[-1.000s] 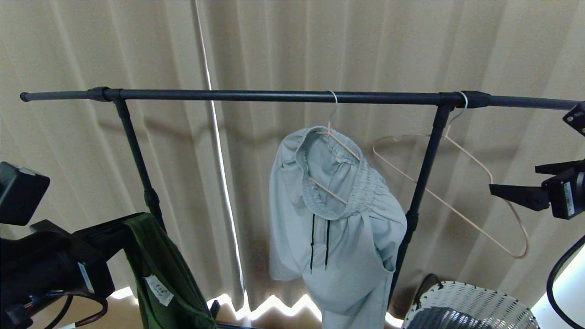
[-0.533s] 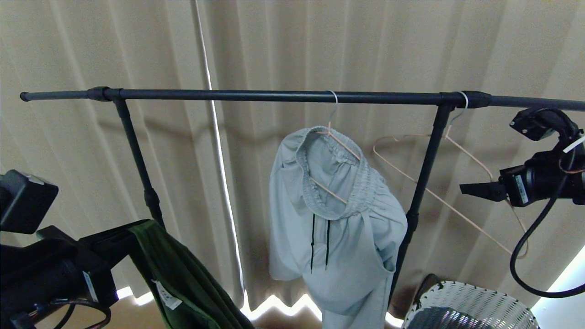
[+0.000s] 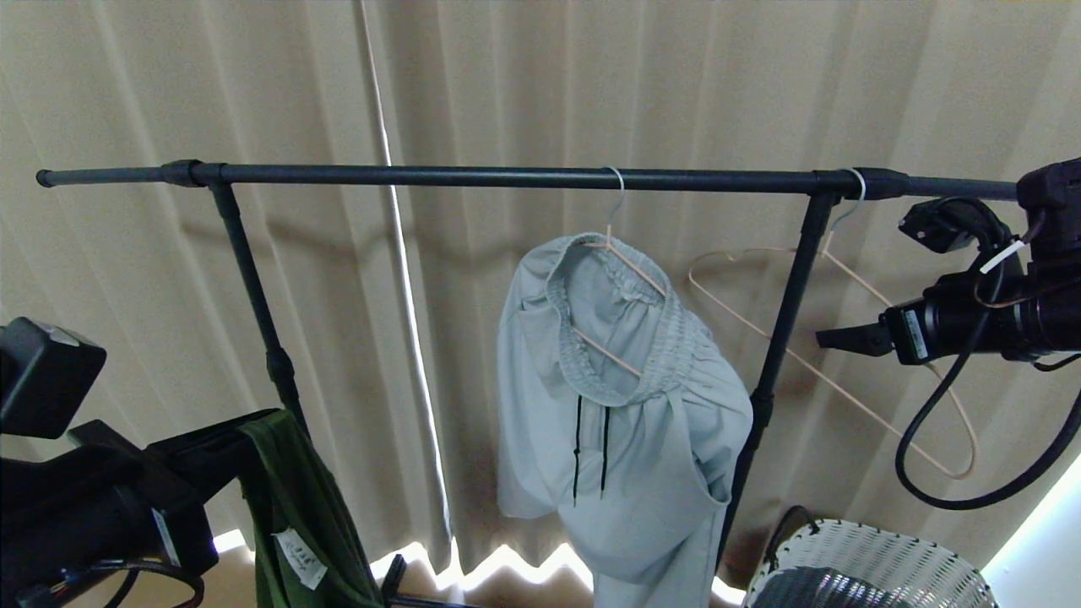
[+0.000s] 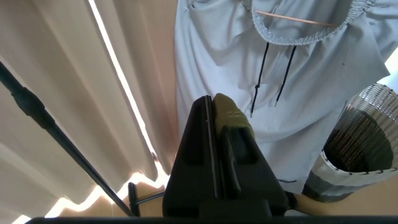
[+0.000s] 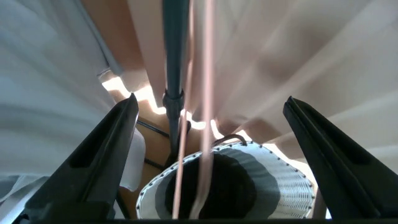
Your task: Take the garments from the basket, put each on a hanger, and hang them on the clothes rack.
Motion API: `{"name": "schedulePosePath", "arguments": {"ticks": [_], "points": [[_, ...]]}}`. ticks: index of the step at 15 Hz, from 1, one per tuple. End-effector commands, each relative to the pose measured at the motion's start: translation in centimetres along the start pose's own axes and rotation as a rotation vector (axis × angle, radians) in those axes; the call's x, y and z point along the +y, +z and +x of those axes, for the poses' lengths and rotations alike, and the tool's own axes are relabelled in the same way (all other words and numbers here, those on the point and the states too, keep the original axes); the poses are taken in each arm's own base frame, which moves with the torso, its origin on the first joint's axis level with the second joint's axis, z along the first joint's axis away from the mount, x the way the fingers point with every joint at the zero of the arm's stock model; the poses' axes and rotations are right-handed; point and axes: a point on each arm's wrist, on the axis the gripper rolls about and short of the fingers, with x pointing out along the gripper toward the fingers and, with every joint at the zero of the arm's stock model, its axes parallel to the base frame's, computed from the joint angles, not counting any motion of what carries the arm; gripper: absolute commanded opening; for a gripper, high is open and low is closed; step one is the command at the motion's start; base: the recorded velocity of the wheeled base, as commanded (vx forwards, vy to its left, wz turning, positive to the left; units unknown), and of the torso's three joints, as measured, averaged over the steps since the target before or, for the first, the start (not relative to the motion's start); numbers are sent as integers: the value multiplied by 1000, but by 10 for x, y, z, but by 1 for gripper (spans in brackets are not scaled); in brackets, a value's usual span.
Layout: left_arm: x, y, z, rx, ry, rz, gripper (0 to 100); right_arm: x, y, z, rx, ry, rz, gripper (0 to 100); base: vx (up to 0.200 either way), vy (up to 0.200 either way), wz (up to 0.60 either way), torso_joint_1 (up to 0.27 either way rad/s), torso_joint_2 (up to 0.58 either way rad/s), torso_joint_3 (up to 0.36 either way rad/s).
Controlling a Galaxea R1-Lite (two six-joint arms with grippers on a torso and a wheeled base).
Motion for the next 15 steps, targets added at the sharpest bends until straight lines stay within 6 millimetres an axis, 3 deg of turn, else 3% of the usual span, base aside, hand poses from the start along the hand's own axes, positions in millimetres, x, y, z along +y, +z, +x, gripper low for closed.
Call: {"name": "schedulePosePath", "arguments": {"ticks": [1, 7, 11, 15], "points": [[0, 0, 0, -2, 0, 0, 0, -1, -2, 7, 19, 4, 3, 100, 0, 0, 0, 0, 0, 0], [0, 0, -1, -5, 0, 2, 0, 0, -2, 5, 19, 5, 19, 100, 0, 0, 0, 0, 0, 0], [0, -1, -1, -2, 0, 2, 0, 3, -9, -13, 6, -1, 29, 100, 0, 0, 0, 0, 0, 0], [0, 0, -4, -13, 0, 2, 0, 5, -11, -15, 12, 2, 26, 100, 0, 0, 0, 0, 0, 0]]}}
